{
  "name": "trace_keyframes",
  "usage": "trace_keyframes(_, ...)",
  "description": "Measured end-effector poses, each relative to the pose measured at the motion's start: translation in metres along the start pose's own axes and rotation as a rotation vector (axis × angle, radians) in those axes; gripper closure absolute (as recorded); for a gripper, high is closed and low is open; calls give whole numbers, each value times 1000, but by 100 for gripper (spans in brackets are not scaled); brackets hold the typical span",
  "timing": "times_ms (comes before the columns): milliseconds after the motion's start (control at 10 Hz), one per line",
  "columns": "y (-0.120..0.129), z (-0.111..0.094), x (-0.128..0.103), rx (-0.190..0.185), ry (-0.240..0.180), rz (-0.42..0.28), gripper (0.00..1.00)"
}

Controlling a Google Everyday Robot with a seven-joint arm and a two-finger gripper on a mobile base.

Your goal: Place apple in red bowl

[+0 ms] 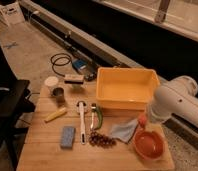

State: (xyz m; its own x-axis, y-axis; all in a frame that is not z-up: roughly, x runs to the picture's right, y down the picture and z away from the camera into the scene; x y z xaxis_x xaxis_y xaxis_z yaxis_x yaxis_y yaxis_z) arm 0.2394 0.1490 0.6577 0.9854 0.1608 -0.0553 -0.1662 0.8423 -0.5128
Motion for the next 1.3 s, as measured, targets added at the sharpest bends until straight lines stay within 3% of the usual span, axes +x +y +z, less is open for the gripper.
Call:
trace_keyframes(400,-1,1,-2,-3,8,-10,100)
trace_keyframes(600,2,16,7,-42,34,9,100)
trace_keyframes(800,14,48,26,-105,48,52,98)
trace_keyframes(900,19,60,31,-133,49,64,93)
trace_keyframes(1100,31,85,40,-203,46,97,71)
trace_keyframes(1300,38,99,45,-242,40,125,51)
